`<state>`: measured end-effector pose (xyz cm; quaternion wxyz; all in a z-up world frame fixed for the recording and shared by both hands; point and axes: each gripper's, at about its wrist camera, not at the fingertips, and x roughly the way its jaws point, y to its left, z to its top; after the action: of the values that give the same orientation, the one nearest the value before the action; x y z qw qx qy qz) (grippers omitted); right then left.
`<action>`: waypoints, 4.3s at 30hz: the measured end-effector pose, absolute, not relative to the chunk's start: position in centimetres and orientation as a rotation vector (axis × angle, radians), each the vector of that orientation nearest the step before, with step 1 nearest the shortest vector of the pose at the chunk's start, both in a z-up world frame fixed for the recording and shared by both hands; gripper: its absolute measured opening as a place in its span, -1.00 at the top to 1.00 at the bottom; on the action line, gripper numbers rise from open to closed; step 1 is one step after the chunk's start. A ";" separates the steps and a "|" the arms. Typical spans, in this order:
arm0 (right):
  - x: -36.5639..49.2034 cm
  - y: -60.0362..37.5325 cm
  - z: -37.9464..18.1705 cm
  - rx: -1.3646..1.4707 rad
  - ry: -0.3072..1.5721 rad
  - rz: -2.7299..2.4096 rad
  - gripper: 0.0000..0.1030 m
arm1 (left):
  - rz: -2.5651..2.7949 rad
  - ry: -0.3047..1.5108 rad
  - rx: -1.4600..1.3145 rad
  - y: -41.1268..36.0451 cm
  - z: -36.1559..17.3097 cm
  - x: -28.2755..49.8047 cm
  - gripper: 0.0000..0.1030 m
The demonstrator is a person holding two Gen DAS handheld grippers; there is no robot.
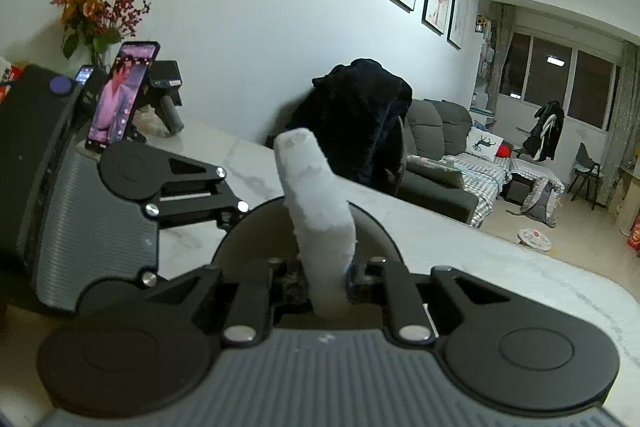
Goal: Clean bowl
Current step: 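Scrub the bowl's inner wall with the sponge in the right tool while the left tool holds the bowl, then rotate the bowl with the left tool while the right tool keeps scrubbing inside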
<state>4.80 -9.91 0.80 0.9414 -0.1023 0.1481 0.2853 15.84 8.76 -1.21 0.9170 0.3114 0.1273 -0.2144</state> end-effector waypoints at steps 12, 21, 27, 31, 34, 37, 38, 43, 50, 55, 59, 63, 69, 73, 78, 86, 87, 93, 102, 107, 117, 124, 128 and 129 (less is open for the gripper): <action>6.3 -10.8 0.2 -0.122 0.387 0.566 0.67 | -0.455 0.267 0.647 9.5 -0.3 19.0 -0.02; 5.4 -10.8 -0.2 -0.142 0.318 0.596 0.67 | -0.457 0.265 0.670 8.7 -1.3 17.5 -0.03; 5.2 -10.5 -0.2 -0.153 0.310 0.613 0.66 | -0.461 0.269 0.685 8.5 -1.7 17.6 -0.03; 5.1 -10.3 -0.3 -0.161 0.304 0.624 0.67 | -0.463 0.270 0.683 8.4 -1.8 17.6 -0.03; 5.0 -10.2 -0.3 -0.167 0.300 0.633 0.66 | -0.463 0.269 0.682 8.2 -2.0 17.2 -0.03; 4.8 -10.3 0.1 -0.160 0.307 0.612 0.66 | -0.463 0.269 0.680 7.9 -2.4 16.3 -0.03; 4.8 -10.3 0.2 -0.158 0.309 0.603 0.66 | -0.464 0.270 0.678 7.9 -2.5 16.2 -0.03; 5.2 -10.4 0.2 -0.151 0.342 0.571 0.67 | -0.470 0.269 0.659 7.8 -2.8 15.0 -0.02; 5.0 -10.2 0.2 -0.146 0.339 0.589 0.68 | -0.470 0.269 0.646 7.3 -3.5 12.8 -0.02; 4.7 -10.1 0.2 -0.143 0.330 0.608 0.66 | -0.458 0.261 0.675 6.8 -4.3 11.3 -0.03; 4.5 -10.0 0.2 -0.140 0.322 0.622 0.67 | -0.469 0.256 0.687 6.5 -4.5 11.0 -0.03; 4.5 -10.1 0.1 -0.145 0.331 0.673 0.66 | -0.472 0.255 0.695 6.4 -4.8 10.4 -0.03; 4.1 -9.6 -0.2 -0.184 0.320 0.668 0.66 | -0.474 0.255 0.699 6.2 -5.1 10.0 -0.04; 4.0 -9.6 -0.1 -0.191 0.310 0.652 0.67 | -0.475 0.255 0.696 6.1 -5.3 9.8 -0.04; 4.0 -9.6 0.0 -0.208 0.300 0.624 0.66 | -0.473 0.256 0.690 6.0 -5.3 9.6 -0.04; 4.8 -10.5 0.2 -0.223 0.322 0.546 0.68 | -0.476 0.248 0.653 6.4 -5.0 9.4 -0.04; 4.9 -10.6 0.2 -0.224 0.325 0.536 0.68 | -0.475 0.247 0.652 6.4 -5.0 9.3 -0.04; 5.4 -10.4 0.0 -0.239 0.364 0.514 0.67 | -0.434 0.233 0.642 6.3 -4.9 9.2 -0.10; 5.7 -10.3 -0.4 -0.233 0.406 0.505 0.67 | -0.423 0.244 0.487 7.2 -3.2 9.3 0.46; 5.6 -10.7 0.0 -0.191 0.420 0.507 0.67 | -0.389 0.263 0.529 6.6 -3.2 8.7 0.47; 5.1 -11.2 0.6 -0.107 0.444 0.506 0.67 | -0.347 0.350 0.600 6.6 -4.0 7.5 0.43; 3.7 -10.0 -0.2 -0.081 0.469 0.486 0.67 | -0.362 0.371 0.570 7.2 -3.1 6.6 0.38; 3.8 -9.9 -0.6 -0.069 0.495 0.501 0.67 | -0.361 0.366 0.636 6.6 -2.6 6.6 0.34; 3.8 -9.8 -0.7 -0.066 0.501 0.505 0.67 | -0.361 0.364 0.647 6.5 -2.5 6.7 0.33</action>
<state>3.83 -9.84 -0.74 0.9369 -0.0323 0.2452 0.2469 6.68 6.48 -2.55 0.9160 0.3146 0.1769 -0.1752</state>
